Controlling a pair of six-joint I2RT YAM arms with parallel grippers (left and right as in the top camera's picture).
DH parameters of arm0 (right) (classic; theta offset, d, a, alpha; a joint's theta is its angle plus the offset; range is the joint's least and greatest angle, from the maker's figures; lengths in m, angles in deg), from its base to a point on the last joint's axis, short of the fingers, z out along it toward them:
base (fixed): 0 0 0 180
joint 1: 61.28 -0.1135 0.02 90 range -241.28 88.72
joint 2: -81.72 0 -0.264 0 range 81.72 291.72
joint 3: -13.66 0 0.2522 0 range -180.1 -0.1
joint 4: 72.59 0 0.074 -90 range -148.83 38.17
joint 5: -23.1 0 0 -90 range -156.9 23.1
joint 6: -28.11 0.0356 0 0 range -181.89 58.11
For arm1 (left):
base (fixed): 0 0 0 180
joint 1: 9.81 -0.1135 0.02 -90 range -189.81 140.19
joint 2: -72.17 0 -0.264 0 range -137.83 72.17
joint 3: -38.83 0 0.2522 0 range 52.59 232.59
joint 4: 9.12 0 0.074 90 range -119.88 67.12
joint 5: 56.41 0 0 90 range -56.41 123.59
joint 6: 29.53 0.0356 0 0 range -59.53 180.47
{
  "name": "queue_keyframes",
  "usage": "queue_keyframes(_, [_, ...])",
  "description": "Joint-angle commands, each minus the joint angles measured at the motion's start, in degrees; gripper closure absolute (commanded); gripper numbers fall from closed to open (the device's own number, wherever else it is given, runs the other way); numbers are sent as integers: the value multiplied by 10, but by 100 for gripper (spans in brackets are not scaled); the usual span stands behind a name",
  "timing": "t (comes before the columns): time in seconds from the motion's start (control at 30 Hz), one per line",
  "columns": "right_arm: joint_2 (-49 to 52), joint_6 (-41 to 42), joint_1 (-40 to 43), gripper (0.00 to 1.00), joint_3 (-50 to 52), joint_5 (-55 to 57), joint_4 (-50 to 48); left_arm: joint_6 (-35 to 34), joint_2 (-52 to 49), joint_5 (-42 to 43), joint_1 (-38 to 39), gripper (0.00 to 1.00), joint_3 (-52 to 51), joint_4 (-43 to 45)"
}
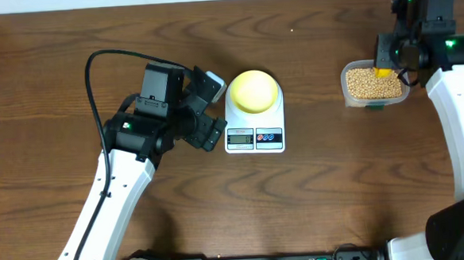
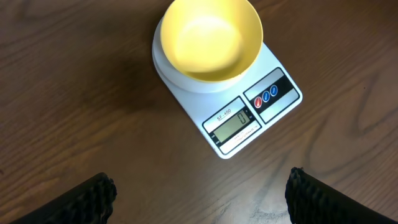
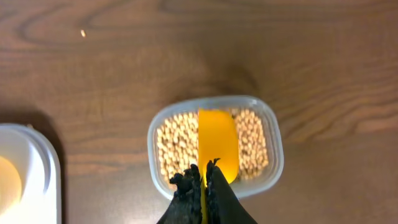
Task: Scoop item into bowl and weigh 50g on scale
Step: 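Lower the yellow scoop with the right gripper into the soybean tub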
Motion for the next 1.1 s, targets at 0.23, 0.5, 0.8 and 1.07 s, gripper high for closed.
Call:
queue_keyframes(0.23, [1,-8,2,98,2,5,6,10,4,9,0,11,-8,-1])
queue_keyframes(0.5, [1,15,2,99,3,7,7,10,4,9,0,11,-8,-1])
queue_keyframes(0.8, [2,28,2,99,4,25,9,10,4,9,0,11,-8,-1])
queue_keyframes(1.07, [5,-3,3,99,21,39,13,10,4,9,0,11,-8,-1])
